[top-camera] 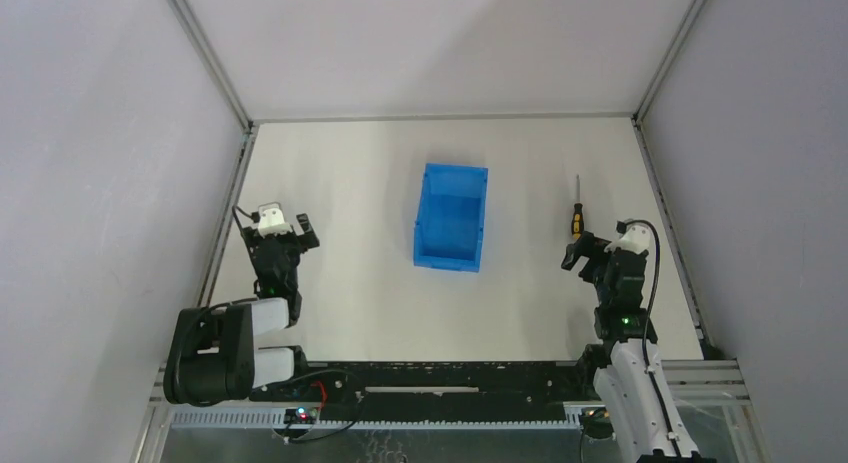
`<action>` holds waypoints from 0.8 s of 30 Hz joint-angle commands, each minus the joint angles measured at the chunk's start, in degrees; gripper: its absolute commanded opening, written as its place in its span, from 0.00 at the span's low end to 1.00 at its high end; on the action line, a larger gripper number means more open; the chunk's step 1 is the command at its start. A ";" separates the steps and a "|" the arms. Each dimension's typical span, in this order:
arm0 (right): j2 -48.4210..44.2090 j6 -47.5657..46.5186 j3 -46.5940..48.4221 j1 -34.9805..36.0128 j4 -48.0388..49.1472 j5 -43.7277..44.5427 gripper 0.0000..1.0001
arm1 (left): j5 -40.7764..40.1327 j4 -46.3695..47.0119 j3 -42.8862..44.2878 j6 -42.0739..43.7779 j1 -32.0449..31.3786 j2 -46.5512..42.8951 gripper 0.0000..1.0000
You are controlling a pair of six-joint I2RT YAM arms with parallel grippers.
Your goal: Put the screwdriver in the bin
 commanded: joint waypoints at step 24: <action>66.08 -2.44 55.66 0.39 -27.24 6.33 0.98 | -0.35 3.78 2.11 1.05 -0.17 -0.58 1.00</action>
